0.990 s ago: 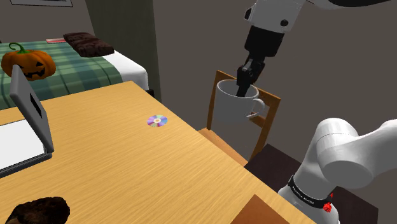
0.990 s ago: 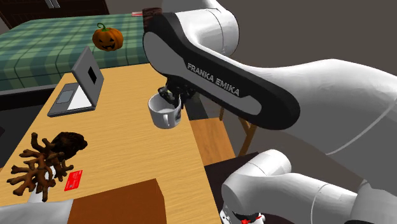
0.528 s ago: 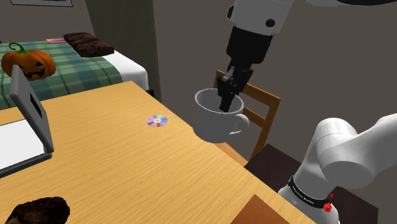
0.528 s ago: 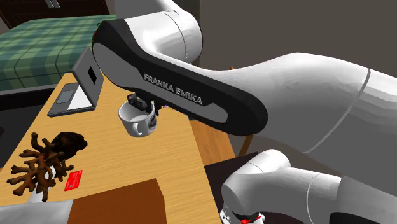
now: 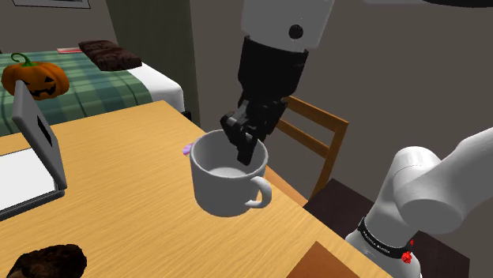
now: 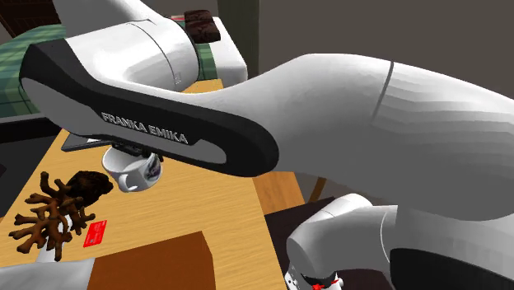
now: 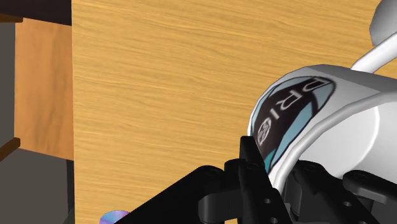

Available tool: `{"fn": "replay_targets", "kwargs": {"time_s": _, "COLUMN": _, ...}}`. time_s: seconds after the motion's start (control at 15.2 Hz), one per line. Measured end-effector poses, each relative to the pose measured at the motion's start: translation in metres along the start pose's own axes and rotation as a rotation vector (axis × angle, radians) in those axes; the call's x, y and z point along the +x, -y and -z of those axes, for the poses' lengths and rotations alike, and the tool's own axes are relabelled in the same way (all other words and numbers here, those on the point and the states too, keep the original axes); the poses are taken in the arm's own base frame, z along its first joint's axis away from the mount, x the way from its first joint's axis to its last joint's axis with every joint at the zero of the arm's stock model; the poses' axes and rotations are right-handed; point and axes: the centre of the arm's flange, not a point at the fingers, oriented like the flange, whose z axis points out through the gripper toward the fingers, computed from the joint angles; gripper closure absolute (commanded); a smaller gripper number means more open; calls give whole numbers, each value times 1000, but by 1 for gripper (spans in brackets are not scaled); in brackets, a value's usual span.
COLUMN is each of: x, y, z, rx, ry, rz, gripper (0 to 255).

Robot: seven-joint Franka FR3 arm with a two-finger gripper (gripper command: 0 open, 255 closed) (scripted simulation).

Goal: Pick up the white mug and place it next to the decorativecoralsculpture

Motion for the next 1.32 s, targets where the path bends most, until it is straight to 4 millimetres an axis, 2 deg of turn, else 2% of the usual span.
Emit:
{"fn": "replay_targets", "kwargs": {"time_s": 0.33, "x": -2, "y": 63, "z": -8, "rx": -1, "ry": 0, "rz": 1, "gripper": 255}}
{"fn": "replay_targets", "kwargs": {"time_s": 0.46, "x": -1, "y": 94, "z": -7, "rx": -1, "ry": 0, "rz": 3, "gripper": 255}}
{"fn": "replay_targets", "kwargs": {"time_s": 0.53, "x": -1, "y": 102, "z": -9, "rx": 0, "ry": 0, "rz": 1, "gripper": 255}}
{"fn": "replay_targets", "kwargs": {"time_s": 0.73, "x": -3, "y": 107, "z": -23, "rx": 2, "ry": 1, "rz": 0, "gripper": 255}}
{"fn": "replay_targets", "kwargs": {"time_s": 1.32, "x": -8, "y": 104, "z": -69, "rx": 2, "ry": 1, "rz": -1, "gripper": 255}}
